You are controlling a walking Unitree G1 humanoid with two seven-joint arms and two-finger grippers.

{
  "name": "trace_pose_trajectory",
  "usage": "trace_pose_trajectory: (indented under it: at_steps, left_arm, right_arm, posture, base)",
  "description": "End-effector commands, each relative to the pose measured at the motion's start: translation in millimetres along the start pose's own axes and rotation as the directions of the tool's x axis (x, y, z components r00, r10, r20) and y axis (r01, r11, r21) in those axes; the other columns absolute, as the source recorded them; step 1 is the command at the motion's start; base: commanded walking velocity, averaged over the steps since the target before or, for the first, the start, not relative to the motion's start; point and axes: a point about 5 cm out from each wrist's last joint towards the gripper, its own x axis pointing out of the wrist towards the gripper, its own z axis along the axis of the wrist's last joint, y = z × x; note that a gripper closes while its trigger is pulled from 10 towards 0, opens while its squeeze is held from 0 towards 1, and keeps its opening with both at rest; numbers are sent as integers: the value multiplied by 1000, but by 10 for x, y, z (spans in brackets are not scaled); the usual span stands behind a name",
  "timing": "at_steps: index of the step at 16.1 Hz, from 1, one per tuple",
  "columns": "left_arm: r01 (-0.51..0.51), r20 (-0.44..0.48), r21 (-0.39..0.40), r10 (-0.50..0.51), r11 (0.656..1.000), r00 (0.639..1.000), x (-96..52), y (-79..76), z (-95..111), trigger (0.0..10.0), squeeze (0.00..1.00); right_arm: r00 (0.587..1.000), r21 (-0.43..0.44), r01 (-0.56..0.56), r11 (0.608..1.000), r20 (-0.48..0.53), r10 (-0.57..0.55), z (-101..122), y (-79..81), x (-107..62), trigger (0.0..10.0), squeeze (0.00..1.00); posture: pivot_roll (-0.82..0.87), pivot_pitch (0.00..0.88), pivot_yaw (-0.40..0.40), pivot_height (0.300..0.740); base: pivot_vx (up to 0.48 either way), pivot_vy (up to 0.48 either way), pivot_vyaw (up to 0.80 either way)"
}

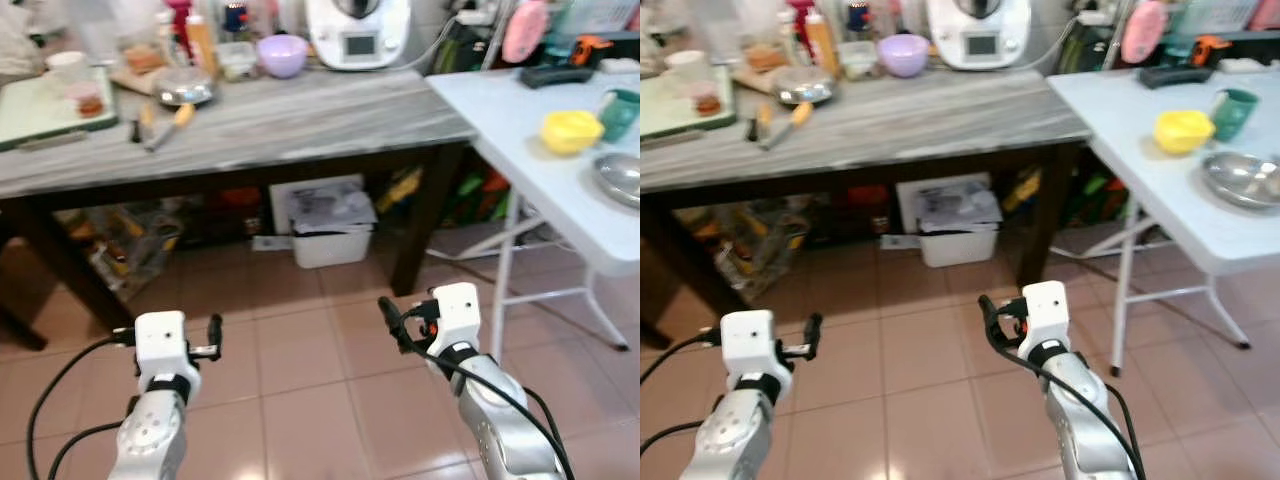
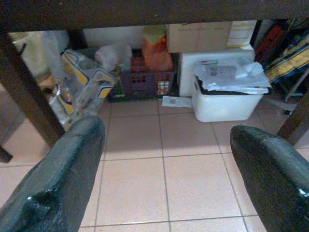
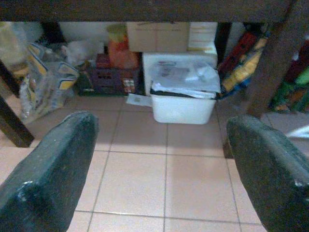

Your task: Setting the table

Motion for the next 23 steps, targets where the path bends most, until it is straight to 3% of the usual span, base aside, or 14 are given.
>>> trace_pose_trajectory:
  at_steps: [1, 9, 15, 17, 18, 23]
  left_arm:
    - [2, 11, 4, -2, 1000, 1000, -33, -43, 3, 10000, 0]
    - [-13, 68, 6, 12, 1000, 998, -120, -22, 79, 10000, 0]
    - [1, 178, 17, -4, 1000, 984, -213, -77, 389, 10000, 0]
    - [11, 161, 31, -16, 999, 987, -296, -114, 338, 10000, 0]
    - [18, 127, 13, -19, 1000, 992, -325, -117, 276, 10000, 0]
    - [69, 127, 49, -75, 996, 989, -270, -120, 318, 10000, 0]
  right_arm:
    - [1000, -21, 3, 1000, 12, -3, 34, -39, -27, 10000, 0]
    - [997, -83, -3, 997, 72, 9, 167, -40, -62, 10000, 0]
    - [989, -131, 5, 991, 148, 15, 376, -26, -152, 10000, 0]
    - [987, -171, 23, 985, 158, 4, 411, -91, -250, 10000, 0]
    - [987, -148, 70, 987, 151, -47, 402, -134, -288, 10000, 0]
    - [980, -139, 92, 986, 187, -65, 423, 46, -319, 10000, 0]
  posture:
    - [-49, 105, 45, 740]
    - [-42, 111, 47, 740]
    - [-49, 144, 40, 740]
    - [-65, 159, 55, 740]
    - [-76, 169, 56, 740]
    - [-77, 160, 72, 740]
  base:
    - [0, 0, 0]
    - [0, -71, 124]
    - [0, -320, 167]
    - [0, -332, 0]
    - [0, -341, 0]
    - [0, -339, 0]
